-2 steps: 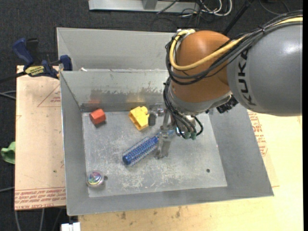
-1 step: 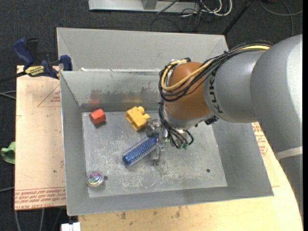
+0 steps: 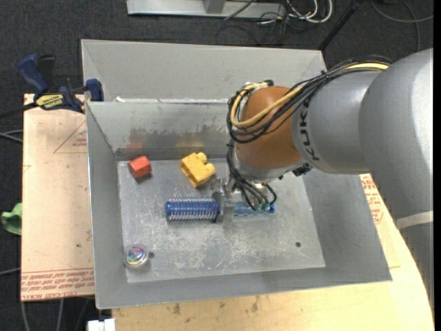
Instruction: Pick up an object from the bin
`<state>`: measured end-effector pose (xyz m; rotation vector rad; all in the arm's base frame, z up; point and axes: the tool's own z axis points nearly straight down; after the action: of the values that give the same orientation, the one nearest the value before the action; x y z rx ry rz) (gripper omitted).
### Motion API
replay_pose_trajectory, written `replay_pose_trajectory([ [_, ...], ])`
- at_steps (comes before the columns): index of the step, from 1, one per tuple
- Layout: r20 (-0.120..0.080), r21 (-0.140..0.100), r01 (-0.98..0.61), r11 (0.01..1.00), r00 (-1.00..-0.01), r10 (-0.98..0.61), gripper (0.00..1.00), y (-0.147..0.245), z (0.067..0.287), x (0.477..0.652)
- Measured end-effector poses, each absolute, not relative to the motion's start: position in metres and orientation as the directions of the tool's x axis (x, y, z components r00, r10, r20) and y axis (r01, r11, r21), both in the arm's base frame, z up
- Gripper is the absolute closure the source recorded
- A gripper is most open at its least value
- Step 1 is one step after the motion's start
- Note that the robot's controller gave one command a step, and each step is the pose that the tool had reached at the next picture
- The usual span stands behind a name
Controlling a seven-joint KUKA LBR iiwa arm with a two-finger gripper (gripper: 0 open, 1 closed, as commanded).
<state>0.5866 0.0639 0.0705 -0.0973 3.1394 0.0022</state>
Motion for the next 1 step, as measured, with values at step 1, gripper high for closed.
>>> replay_pose_trajectory([
  [1,-0.009,0.000,-0.122,0.993,-0.993,-0.122,1.00,0.0583,0.1864,0.5777],
])
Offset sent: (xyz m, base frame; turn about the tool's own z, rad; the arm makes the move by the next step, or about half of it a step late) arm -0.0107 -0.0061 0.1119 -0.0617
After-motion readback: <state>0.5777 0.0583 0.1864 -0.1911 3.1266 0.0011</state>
